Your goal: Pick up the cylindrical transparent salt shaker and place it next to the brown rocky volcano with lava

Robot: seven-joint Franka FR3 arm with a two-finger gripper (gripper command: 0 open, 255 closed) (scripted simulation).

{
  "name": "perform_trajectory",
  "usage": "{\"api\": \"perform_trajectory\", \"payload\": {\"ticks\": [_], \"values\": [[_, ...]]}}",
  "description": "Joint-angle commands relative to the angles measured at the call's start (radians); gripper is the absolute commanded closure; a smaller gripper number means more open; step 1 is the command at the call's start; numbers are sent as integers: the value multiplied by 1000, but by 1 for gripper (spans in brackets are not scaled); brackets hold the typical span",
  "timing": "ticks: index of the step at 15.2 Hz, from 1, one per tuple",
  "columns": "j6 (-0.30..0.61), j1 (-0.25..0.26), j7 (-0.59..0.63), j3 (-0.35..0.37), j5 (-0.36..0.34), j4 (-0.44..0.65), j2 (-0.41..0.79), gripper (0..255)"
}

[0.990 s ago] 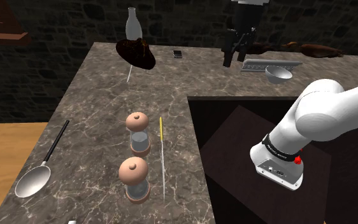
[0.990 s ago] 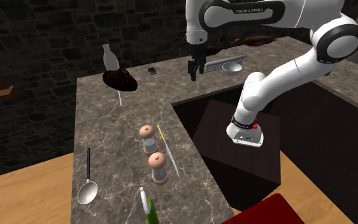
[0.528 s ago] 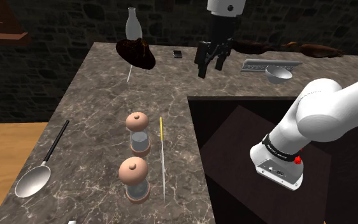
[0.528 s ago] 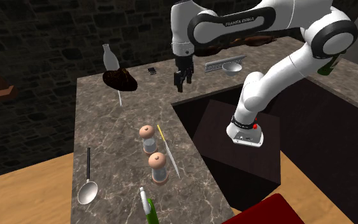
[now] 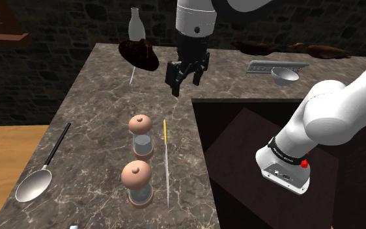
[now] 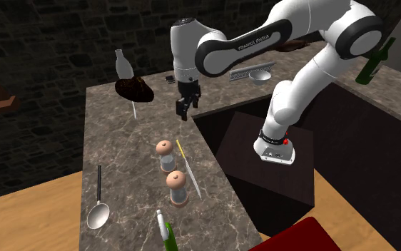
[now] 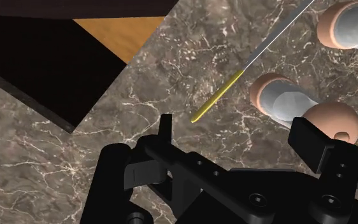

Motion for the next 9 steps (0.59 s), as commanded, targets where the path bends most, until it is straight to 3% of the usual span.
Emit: {"api": "perform_trajectory", "payload": {"ticks": [1, 5, 9], "values": [[46, -1, 52, 49, -24, 47, 77, 0], [114, -3, 164, 135, -103, 138, 220, 0], [157, 6, 295, 206, -230, 251, 381, 0]]}}
